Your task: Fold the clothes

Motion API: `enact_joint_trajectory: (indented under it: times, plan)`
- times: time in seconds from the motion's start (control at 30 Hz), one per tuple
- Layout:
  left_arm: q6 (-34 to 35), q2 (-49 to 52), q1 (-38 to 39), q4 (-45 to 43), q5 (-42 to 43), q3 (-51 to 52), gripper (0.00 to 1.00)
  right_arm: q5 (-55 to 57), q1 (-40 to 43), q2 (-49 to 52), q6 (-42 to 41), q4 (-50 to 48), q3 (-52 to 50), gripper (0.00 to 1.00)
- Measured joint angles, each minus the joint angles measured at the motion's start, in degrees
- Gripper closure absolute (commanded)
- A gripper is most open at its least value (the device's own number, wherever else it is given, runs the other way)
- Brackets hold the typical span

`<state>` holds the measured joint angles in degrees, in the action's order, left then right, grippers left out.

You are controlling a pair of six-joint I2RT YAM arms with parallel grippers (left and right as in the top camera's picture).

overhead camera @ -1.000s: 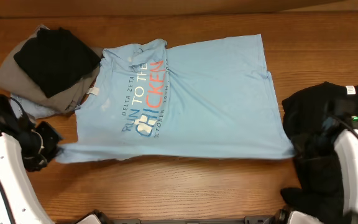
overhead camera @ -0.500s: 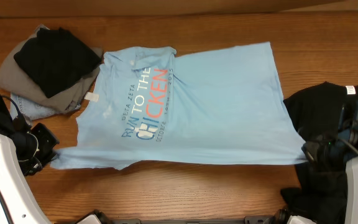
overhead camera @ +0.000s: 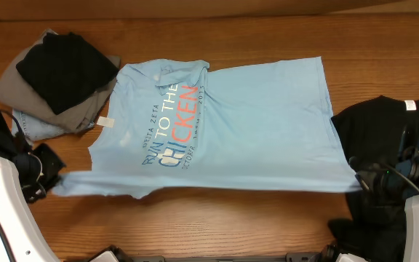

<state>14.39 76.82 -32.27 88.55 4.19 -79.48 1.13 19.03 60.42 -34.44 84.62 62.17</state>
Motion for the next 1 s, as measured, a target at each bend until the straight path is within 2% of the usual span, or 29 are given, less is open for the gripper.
enact_joint_trajectory:
  times: [0.2, 0.43, 0.77, 1.0]
  plan:
    - [-0.02, 0.00, 2.84, -3.30, 3.74, -0.02, 0.96, -4.13, 0.02, 2.49, 1.05, -5.68, 0.04, 0.96]
    - [0.02, 0.00, 10.93, -4.50, 1.22, 1.38, 0.96, -6.67, 0.02, 9.31, 2.91, -6.43, 0.09, 0.96]
    - [0.02, 0.02, 13.44, -24.74, -1.44, 9.42, 0.96, -8.66, 0.02, 15.45, 3.80, -14.97, 0.20, 0.96]
    - [0.00, 0.33, 14.27, -32.06, 0.76, 9.60, 0.96, -10.86, 0.00, 21.99, 3.93, -20.00, 0.20, 0.96]
